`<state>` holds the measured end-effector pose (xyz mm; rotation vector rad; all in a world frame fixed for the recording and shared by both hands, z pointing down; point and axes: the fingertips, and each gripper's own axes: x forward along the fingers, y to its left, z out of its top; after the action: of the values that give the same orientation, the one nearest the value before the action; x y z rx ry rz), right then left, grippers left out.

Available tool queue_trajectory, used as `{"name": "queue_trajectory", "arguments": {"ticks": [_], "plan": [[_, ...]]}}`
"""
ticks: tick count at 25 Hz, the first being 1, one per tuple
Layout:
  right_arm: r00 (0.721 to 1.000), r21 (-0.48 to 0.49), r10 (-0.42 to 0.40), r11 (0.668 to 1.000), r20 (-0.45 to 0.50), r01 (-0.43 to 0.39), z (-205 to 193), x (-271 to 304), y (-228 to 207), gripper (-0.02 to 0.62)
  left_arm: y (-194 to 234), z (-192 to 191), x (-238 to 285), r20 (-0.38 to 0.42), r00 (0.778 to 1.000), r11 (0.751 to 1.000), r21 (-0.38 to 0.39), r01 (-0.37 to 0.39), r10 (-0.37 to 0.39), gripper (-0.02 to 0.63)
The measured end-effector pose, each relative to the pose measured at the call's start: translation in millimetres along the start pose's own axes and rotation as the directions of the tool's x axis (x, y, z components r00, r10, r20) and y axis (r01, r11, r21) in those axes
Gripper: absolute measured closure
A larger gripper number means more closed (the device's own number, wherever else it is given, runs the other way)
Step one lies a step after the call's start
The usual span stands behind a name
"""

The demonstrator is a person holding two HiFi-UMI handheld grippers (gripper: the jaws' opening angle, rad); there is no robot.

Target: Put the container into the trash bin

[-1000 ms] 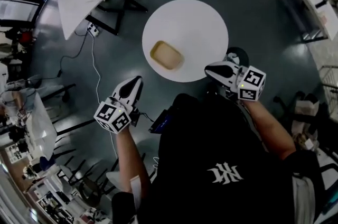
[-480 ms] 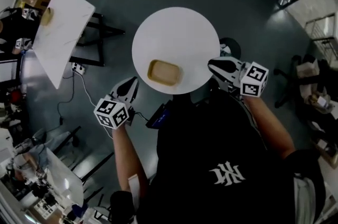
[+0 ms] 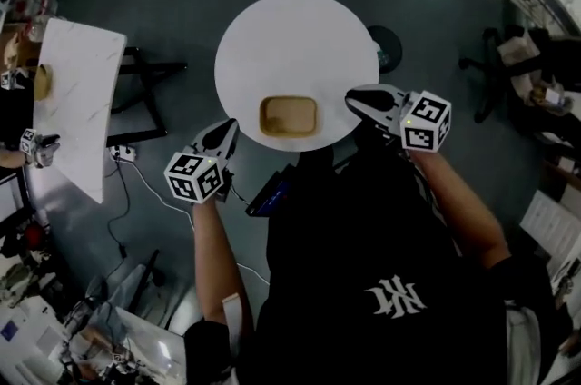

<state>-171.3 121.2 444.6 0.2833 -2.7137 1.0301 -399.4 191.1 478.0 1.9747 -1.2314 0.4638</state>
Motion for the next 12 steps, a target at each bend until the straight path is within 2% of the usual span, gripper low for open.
{"name": "queue_trajectory", "arguments": {"ticks": [4,8,12], "plan": [[0.996,0.048,-0.079,0.996,-0.030,0.080,-32,14,-9,0.540,12,-18,19,-0.043,0.997,0.998,-0.031,0.058,-0.059,0.603],[0.987,0.121,-0.133,0.982,-0.088,0.143,-68,25,-24,0.465,18,-35,41,-0.093,0.991,0.994,-0.053,0.090,-0.095,0.603],[0.971,0.160,-0.195,0.963,-0.139,0.217,-95,33,-37,0.462,20,-46,58,-0.130,0.984,0.991,-0.070,0.115,-0.123,0.601]]}}
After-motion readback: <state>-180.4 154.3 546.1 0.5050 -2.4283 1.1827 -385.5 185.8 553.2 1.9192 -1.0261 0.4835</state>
